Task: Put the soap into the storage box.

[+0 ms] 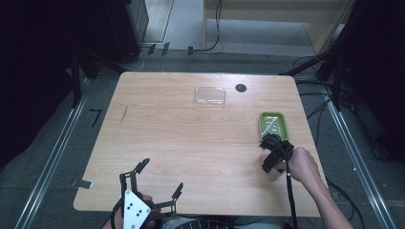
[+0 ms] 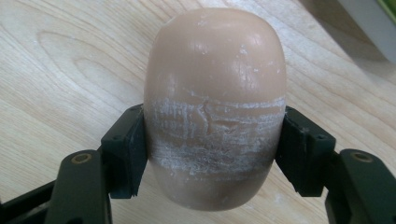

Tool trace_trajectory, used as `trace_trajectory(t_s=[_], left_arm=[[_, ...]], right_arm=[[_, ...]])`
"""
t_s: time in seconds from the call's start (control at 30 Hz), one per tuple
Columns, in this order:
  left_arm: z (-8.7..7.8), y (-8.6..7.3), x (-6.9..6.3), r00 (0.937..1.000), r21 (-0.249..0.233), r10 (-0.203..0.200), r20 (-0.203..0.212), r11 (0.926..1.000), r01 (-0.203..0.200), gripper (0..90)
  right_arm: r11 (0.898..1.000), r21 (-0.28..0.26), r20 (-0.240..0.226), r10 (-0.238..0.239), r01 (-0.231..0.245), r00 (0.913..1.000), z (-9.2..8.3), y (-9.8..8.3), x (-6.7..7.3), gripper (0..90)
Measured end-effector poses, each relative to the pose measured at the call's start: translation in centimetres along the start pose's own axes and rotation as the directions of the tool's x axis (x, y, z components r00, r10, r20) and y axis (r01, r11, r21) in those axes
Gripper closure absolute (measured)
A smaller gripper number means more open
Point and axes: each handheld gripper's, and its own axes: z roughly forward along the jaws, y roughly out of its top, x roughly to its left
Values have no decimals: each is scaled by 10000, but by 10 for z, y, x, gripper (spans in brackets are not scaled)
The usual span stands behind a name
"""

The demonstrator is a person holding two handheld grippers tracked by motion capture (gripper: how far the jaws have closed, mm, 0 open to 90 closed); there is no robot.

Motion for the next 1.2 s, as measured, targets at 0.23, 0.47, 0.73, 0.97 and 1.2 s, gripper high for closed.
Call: trace_trajectory(t_s=[0.23,0.47,0.73,0.97,1.2], left_arm=[[0,0,0,10000,2,-1,3,10000,1,0],[0,0,0,10000,3,35,24,10000,-35,0],[0,0,0,10000,-12,14,27,10000,-14,0],[1,0,0,10000,17,17,3,10000,-17,0],[1,0,0,10000,26,14,-12,10000,-14,0]], right_arm=[[9998,149,6,140,-140,9999,0,-4,-8,335],[9992,275,53,285,-286,9996,0,-6,-13,336],[9988,272,81,401,-403,9992,-2,-8,-19,336],[9985,375,56,401,-403,9992,-2,-10,-26,336],[9974,587,-18,416,-414,9991,-2,-9,-31,335]])
